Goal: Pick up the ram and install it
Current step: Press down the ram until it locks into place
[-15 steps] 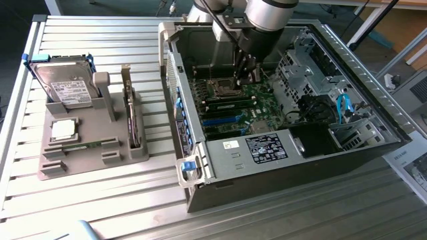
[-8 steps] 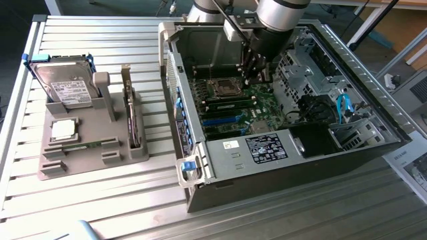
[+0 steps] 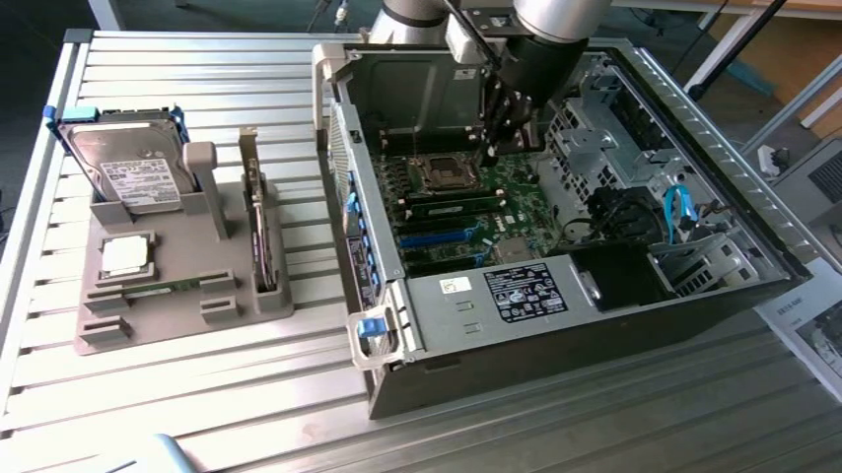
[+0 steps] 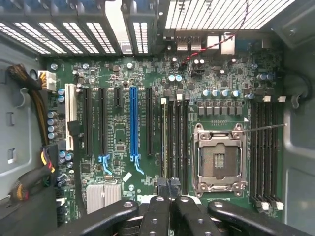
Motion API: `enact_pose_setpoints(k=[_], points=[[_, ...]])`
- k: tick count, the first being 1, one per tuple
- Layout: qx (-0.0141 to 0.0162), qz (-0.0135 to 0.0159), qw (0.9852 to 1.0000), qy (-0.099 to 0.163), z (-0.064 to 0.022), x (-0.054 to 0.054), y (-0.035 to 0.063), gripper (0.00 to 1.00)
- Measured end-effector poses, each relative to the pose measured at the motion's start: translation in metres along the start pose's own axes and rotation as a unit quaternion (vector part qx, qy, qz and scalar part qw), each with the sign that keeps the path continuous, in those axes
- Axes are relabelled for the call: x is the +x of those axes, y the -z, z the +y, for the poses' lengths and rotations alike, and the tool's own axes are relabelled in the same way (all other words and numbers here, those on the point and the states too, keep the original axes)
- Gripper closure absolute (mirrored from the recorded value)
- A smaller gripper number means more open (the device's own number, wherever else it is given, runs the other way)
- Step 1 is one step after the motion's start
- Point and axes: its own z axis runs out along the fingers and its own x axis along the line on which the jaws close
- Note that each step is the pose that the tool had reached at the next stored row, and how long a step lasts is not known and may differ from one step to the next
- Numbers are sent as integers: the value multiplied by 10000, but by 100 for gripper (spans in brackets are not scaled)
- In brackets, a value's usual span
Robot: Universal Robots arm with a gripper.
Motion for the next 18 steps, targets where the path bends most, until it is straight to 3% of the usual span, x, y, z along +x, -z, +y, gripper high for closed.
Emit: enact_pose_setpoints(k=[6,11,14,18], points=[[-23,30,10000,-1,-12,-8,219,90],[-39,41,10000,-2,-20,-12,341,90],[-62,61,10000,-3,-27,-16,464,90],[-76,74,9999,-3,-30,-19,546,90]])
